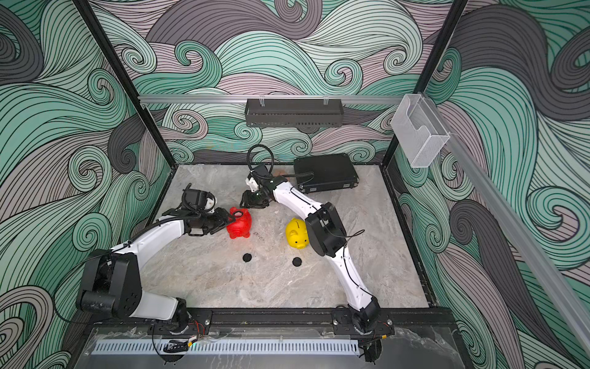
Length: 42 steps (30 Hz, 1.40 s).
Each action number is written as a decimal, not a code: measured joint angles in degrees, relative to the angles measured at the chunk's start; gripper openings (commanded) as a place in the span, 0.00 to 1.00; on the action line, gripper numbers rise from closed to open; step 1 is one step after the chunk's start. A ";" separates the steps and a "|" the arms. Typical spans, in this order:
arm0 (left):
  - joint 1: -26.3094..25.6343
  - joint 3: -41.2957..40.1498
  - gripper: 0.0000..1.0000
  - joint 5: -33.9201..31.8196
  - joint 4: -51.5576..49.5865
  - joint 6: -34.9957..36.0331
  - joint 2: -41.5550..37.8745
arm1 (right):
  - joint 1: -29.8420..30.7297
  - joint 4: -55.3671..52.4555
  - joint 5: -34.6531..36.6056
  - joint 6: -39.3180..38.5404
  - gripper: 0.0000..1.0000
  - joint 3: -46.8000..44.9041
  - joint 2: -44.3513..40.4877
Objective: Close piggy banks
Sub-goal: Adjust the piggy bank at the center of the board.
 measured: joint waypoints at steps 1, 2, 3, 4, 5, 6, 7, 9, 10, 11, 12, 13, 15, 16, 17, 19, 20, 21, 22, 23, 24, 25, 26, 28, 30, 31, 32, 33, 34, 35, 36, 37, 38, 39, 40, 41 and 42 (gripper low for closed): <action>0.00 0.28 0.50 -0.31 -0.09 0.02 0.22 | 0.04 -0.04 0.02 -0.04 0.49 -0.31 -0.02; 0.00 0.55 0.50 -0.61 -0.04 0.15 0.48 | 0.13 -0.07 0.02 -0.15 0.49 -0.63 -0.02; -0.02 0.76 0.50 -0.74 -0.04 0.24 0.66 | 0.13 -0.07 0.00 -0.20 0.49 -0.96 -0.04; -0.11 0.92 0.49 -0.98 -0.04 0.35 0.79 | 0.13 0.20 -0.04 -0.22 0.49 -1.22 -0.09; -0.11 1.14 0.49 -1.20 -0.22 0.37 0.94 | 0.13 0.35 -0.07 -0.24 0.49 -1.51 -0.28; -0.11 1.22 0.49 -1.44 -0.17 0.42 1.03 | 0.13 0.39 -0.04 -0.26 0.49 -1.88 -0.57; -0.11 1.31 0.49 -1.66 -0.17 0.44 1.05 | 0.13 0.42 0.00 -0.31 0.49 -2.32 -0.92; -0.13 1.44 0.49 -2.12 -0.22 0.50 1.07 | 0.13 0.39 0.02 -0.39 0.49 -3.15 -1.53; -0.13 1.49 0.49 -2.27 -0.22 0.57 1.18 | 0.13 0.39 0.02 -0.42 0.48 -3.58 -1.86; -0.13 1.53 0.49 -2.32 -0.17 0.59 1.29 | 0.13 0.39 0.02 -0.44 0.49 -3.96 -2.10; -0.13 1.62 0.49 -2.43 -0.11 0.59 1.42 | 0.13 0.42 0.04 -0.44 0.48 -4.42 -2.43; -0.15 1.75 0.49 -2.60 -0.20 0.63 1.44 | 0.13 0.39 0.04 -0.44 0.48 -4.79 -2.69; -0.15 1.86 0.49 -3.32 -0.20 0.76 1.44 | 0.13 0.48 0.07 -0.46 0.48 -5.73 -3.41; -0.15 1.90 0.49 -3.56 -0.20 0.79 1.46 | 0.13 0.50 0.11 -0.46 0.48 -6.29 -3.87; -0.15 2.08 0.49 -3.74 -0.26 0.83 1.55 | 0.13 0.48 0.11 -0.48 0.48 -6.84 -4.33; -0.15 2.54 0.48 -4.31 -0.33 0.85 2.08 | 0.13 0.44 0.26 -0.63 0.48 -8.31 -5.49; -0.15 2.73 0.48 -4.52 -0.33 0.85 2.23 | 0.13 0.31 0.35 -0.70 0.48 -8.81 -5.97; -0.15 2.95 0.48 -4.76 -0.35 0.85 2.43 | 0.13 0.24 0.39 -0.85 0.48 -9.46 -6.47; -0.15 3.04 0.48 -4.98 -0.31 0.85 2.54 | 0.13 0.17 0.46 -0.98 0.48 -9.90 -6.82; -0.15 3.04 0.48 -5.05 -0.26 0.85 2.56 | 0.15 0.15 0.46 -1.09 0.48 -10.32 -7.10; -0.15 3.04 0.48 -5.25 -0.24 0.83 2.56 | 0.15 0.07 0.48 -1.29 0.48 -10.75 -7.39; -0.15 3.04 0.48 -5.40 -0.22 0.83 2.56 | 0.15 0.02 0.48 -1.42 0.48 -11.08 -7.52; -0.15 3.04 0.48 -5.42 -0.20 0.83 2.54 | 0.15 -0.02 0.48 -1.55 0.48 -11.30 -7.61; -0.15 3.04 0.49 -5.40 -0.20 0.83 2.47 | 0.17 -0.11 0.44 -1.77 0.48 -11.58 -7.69; -0.20 3.04 0.49 -5.35 -0.22 0.83 2.34 | 0.20 -0.07 0.33 -1.90 0.50 -11.87 -8.04; -0.24 3.02 0.49 -5.18 -0.26 0.83 2.23 | 0.20 0.02 0.24 -1.90 0.51 -11.93 -8.28; -0.31 2.97 0.50 -5.14 -0.37 0.83 2.01 | 0.20 0.15 0.20 -1.86 0.52 -11.93 -8.48; -0.39 2.91 0.50 -4.96 -0.66 0.83 1.68 | 0.20 0.39 0.17 -1.84 0.53 -11.93 -8.81; -0.52 2.78 0.51 -4.85 -0.83 0.83 1.18 | 0.20 0.57 0.11 -1.84 0.54 -11.82 -9.09; -0.68 2.47 0.53 -4.81 -0.87 0.83 0.66 | 0.20 0.68 0.09 -1.86 0.54 -11.52 -9.29; -0.85 2.10 0.54 -4.85 -1.03 0.83 -0.17 | 0.20 0.87 0.04 -1.81 0.54 -11.04 -9.33; -1.03 1.70 0.54 -4.87 -1.27 0.83 -1.16 | 0.20 1.05 0.04 -1.75 0.54 -10.51 -9.33; -1.14 1.44 0.55 -4.87 -1.36 0.81 -1.90 | 0.20 1.29 0.02 -1.68 0.54 -10.08 -9.31; -1.29 1.09 0.54 -4.90 -1.40 0.81 -2.86 | 0.20 1.38 0.02 -1.62 0.54 -9.57 -9.27; -1.38 0.83 0.54 -4.90 -1.51 0.83 -3.74 | 0.20 1.53 0.04 -1.46 0.54 -8.94 -9.16; -1.38 0.63 0.54 -4.87 -1.51 0.83 -4.31 | 0.20 1.62 0.07 -1.29 0.54 -8.13 -8.98; -1.38 0.46 0.55 -4.85 -1.49 0.83 -4.79 | 0.20 1.79 0.04 -1.16 0.53 -7.06 -8.50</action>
